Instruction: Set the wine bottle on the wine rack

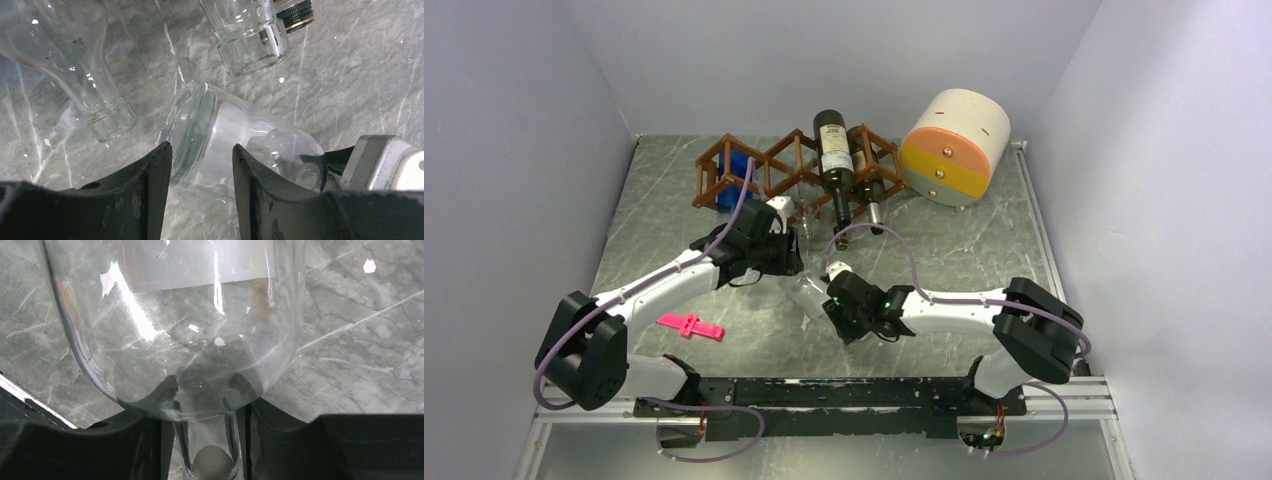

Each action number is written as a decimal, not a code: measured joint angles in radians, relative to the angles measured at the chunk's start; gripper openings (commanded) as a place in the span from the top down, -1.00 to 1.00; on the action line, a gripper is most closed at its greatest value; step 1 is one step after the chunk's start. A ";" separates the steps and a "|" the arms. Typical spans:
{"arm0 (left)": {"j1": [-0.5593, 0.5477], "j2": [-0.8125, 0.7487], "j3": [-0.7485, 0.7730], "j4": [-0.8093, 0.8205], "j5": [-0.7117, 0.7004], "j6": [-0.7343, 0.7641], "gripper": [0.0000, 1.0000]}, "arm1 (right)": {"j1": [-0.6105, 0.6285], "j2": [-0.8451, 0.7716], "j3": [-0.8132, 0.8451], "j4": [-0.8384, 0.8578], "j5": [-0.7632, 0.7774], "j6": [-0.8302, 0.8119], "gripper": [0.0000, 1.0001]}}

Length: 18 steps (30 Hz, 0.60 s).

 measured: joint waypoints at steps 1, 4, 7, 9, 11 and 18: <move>0.000 0.000 -0.001 0.003 0.000 0.000 0.02 | 0.002 0.003 0.003 0.001 0.001 -0.005 0.04; 0.000 0.000 -0.003 0.011 0.000 0.000 0.03 | 0.004 0.008 0.005 0.007 0.001 -0.013 0.05; 0.001 0.000 -0.008 0.023 -0.001 0.001 0.04 | 0.005 0.013 0.005 0.019 0.000 -0.023 0.14; 0.003 0.000 -0.011 0.032 -0.003 0.001 0.06 | 0.007 0.016 0.005 0.027 0.002 -0.034 0.31; 0.007 0.000 -0.016 0.045 -0.004 0.001 0.07 | 0.009 0.017 0.004 0.034 0.002 -0.045 0.66; 0.010 -0.012 -0.024 0.052 -0.006 0.002 -0.02 | 0.014 0.004 -0.010 0.048 0.007 -0.050 1.00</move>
